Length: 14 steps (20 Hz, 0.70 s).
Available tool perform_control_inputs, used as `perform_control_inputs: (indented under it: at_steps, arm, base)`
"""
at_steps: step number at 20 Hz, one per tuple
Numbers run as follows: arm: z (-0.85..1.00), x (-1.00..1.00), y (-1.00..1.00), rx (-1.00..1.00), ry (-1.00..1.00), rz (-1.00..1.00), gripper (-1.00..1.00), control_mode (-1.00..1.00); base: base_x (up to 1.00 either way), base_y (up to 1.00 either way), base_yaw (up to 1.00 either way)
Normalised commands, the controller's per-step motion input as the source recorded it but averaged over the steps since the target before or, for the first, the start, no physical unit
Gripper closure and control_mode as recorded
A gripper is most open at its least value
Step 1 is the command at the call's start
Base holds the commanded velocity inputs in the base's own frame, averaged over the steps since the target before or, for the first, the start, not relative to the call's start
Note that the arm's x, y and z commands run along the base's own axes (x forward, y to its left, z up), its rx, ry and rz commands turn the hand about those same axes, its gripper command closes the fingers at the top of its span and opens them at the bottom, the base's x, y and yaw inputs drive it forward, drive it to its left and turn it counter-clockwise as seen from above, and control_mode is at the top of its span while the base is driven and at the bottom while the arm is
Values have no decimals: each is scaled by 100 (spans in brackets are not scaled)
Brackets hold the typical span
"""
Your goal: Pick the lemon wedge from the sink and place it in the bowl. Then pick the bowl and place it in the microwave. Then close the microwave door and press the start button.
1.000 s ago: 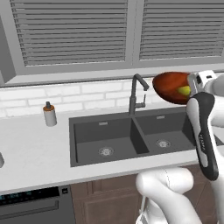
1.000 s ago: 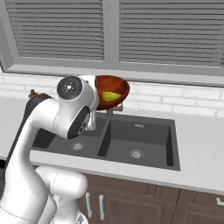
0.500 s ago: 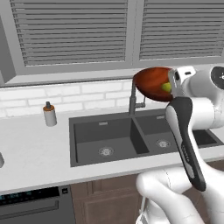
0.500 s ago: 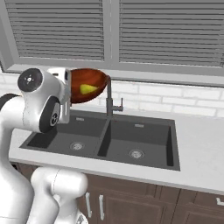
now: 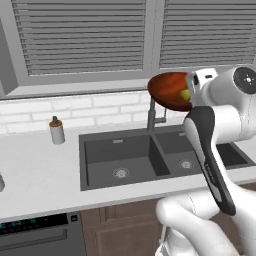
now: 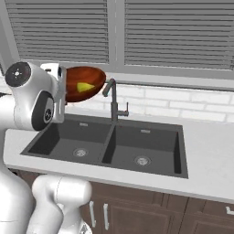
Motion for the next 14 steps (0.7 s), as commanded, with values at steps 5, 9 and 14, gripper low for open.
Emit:
perform_control_inputs:
  at_steps: [5,9,14]
  arm:
    - [0,0,0,0,0,0,100,100]
    - [0,0,0,0,0,0,100,100]
    - [0,0,0,0,0,0,100,100]
  base:
    - [-78,0,0]
    - [-100,10,7]
    - [-98,53,32]
